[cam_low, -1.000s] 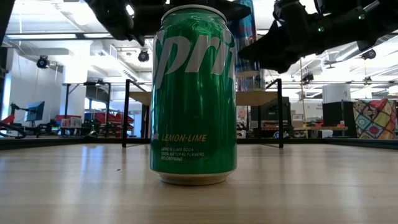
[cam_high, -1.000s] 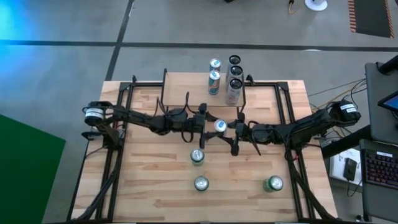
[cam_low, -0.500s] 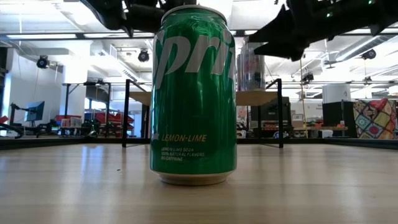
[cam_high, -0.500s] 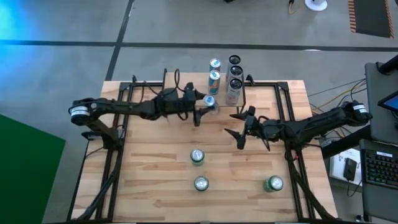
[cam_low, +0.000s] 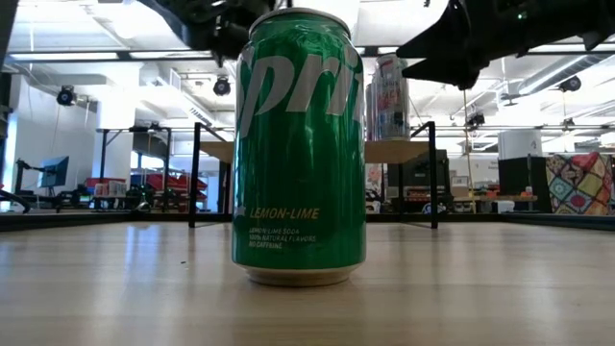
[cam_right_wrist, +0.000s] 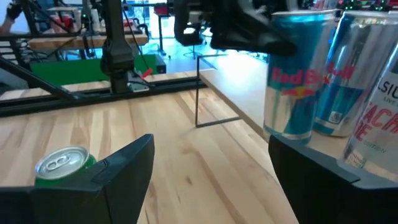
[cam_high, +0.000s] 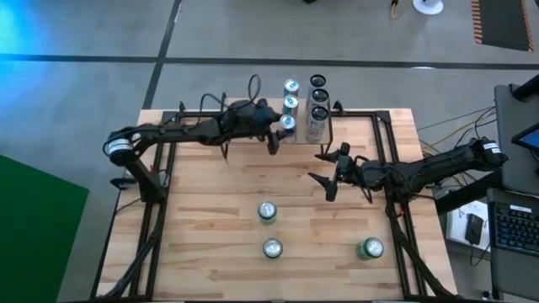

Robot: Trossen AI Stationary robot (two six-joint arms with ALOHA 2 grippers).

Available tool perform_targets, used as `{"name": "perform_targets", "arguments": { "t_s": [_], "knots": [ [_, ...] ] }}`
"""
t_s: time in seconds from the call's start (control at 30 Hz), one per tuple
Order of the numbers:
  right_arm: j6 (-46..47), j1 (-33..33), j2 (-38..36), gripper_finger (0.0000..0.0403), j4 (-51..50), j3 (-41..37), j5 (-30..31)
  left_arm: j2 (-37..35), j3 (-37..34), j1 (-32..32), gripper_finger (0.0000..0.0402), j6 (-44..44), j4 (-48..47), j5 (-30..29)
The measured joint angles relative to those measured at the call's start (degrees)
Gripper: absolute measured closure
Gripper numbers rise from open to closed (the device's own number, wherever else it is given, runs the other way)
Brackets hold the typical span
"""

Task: Place canned beverage on shelf
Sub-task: Put the blue soda can on the shelf aligned with the other blue soda cans

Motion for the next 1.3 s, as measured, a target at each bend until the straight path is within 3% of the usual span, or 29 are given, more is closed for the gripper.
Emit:
{"name": "perform_targets", "arguments": {
  "t_s": [0.2, 0.43, 1.03, 1.3],
  "knots": [
    [1.5, 0.0, -0.5, 0.0099, -3.4, 0.0, 0.0, 4.4, 9.1, 0.0, 0.0171, 1.6, -10.4, -0.1],
    [4.0, 0.0, -2.6, 0.0097, -7.9, -0.1, 0.0, 5.7, 13.2, 0.4, 0.0171, 2.0, -16.4, -0.4],
    [5.2, 0.0, -5.5, 0.0097, -9.0, -1.4, 0.0, 4.4, 11.9, 1.7, 0.0171, 1.6, -17.9, -1.1],
    [5.2, 0.0, -5.6, 0.0097, -9.1, -1.4, 0.0, 4.7, 10.9, 2.3, 0.0133, 0.6, -17.5, -1.8]
  ]
}}
